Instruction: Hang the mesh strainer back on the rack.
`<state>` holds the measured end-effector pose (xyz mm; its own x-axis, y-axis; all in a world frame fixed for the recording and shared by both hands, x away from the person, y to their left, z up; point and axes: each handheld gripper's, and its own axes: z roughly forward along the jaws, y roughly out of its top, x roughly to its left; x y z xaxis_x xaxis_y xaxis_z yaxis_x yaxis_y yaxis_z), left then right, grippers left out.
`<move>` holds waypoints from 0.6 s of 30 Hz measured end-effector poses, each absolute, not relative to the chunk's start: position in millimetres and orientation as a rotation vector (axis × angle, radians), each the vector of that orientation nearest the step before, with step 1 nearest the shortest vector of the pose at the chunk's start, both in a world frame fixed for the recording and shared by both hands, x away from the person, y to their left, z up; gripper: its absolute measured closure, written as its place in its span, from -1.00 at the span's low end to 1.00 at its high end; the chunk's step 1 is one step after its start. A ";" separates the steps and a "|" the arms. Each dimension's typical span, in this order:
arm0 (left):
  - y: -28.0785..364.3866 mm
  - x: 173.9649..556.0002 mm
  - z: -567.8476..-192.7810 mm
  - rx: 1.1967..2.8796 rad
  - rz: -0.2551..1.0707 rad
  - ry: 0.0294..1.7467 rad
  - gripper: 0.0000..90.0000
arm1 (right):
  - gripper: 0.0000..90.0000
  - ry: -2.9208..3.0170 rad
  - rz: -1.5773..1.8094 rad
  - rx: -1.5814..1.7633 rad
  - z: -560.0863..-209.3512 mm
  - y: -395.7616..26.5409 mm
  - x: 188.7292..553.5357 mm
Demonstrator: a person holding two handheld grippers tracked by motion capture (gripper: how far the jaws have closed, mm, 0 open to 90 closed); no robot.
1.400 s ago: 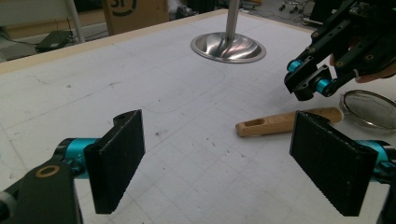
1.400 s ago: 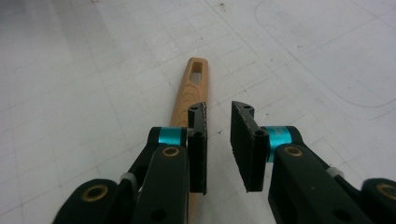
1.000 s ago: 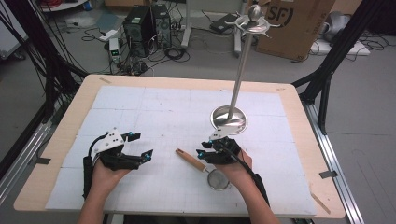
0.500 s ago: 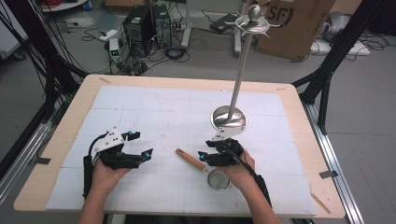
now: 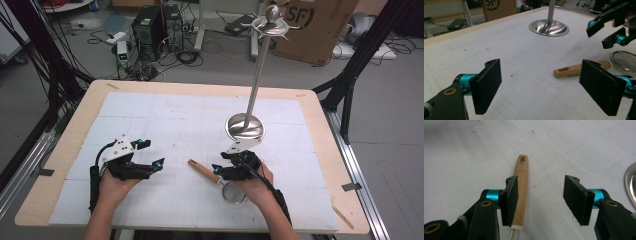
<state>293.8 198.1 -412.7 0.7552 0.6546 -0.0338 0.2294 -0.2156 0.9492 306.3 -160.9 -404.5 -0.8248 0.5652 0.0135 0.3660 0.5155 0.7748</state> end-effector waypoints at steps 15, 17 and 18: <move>196.6 291.8 -412.5 1.805 0.457 0.685 -0.59 | 0.00 2.626 1.099 0.743 -417.0 -149.7 298.9; 196.7 291.6 -413.2 1.805 0.457 0.688 -0.59 | 0.05 2.656 1.063 0.738 -420.8 -147.0 298.2; 196.9 291.6 -413.5 1.808 0.458 0.688 -0.59 | 0.07 2.667 1.047 0.732 -422.0 -146.3 298.0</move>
